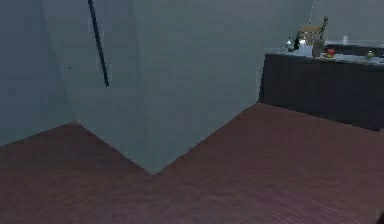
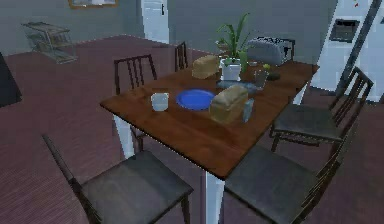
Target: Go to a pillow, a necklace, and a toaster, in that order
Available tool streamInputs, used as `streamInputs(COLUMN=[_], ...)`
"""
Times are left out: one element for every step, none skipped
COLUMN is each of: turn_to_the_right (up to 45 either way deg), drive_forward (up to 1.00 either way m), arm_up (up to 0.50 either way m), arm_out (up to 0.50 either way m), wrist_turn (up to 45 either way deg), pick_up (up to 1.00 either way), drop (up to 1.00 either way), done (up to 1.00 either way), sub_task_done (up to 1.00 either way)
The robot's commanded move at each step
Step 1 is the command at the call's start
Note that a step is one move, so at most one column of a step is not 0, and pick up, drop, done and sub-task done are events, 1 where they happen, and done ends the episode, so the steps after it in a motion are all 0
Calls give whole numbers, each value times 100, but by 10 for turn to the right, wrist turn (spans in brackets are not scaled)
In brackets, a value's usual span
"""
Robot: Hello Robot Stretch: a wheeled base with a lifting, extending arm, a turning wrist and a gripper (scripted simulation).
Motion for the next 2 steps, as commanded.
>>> streamInputs(turn_to_the_right=[0,390], drive_forward=[45,0], arm_up=[0,0], arm_out=[0,0], wrist_turn=[0,0], pick_up=[0,0], drop=[0,0], done=[0,0], sub_task_done=[0,0])
